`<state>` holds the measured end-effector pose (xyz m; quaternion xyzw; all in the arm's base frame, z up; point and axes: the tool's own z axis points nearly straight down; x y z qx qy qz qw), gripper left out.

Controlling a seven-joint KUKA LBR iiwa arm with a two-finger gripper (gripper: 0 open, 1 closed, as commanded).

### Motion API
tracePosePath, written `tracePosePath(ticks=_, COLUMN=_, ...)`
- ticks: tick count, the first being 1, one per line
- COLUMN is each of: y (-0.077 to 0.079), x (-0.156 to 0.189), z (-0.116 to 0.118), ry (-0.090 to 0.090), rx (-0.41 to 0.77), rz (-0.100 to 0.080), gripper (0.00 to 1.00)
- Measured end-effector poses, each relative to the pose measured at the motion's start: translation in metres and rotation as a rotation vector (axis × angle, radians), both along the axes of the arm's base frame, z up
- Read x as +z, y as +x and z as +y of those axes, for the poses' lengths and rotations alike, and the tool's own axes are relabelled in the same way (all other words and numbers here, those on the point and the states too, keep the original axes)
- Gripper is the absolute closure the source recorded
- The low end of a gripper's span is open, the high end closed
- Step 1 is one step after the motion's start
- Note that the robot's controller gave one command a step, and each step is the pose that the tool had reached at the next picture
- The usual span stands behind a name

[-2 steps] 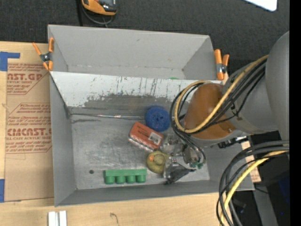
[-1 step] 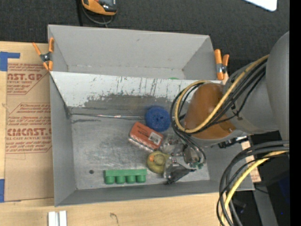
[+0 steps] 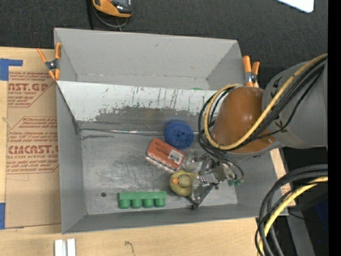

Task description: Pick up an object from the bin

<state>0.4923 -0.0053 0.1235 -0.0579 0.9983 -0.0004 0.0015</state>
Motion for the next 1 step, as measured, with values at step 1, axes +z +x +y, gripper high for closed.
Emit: tracePosePath(ticks=1, y=0.0159, x=0.1397, z=-0.0009, ry=0.001, rx=-0.001, rz=0.0, gripper=1.0)
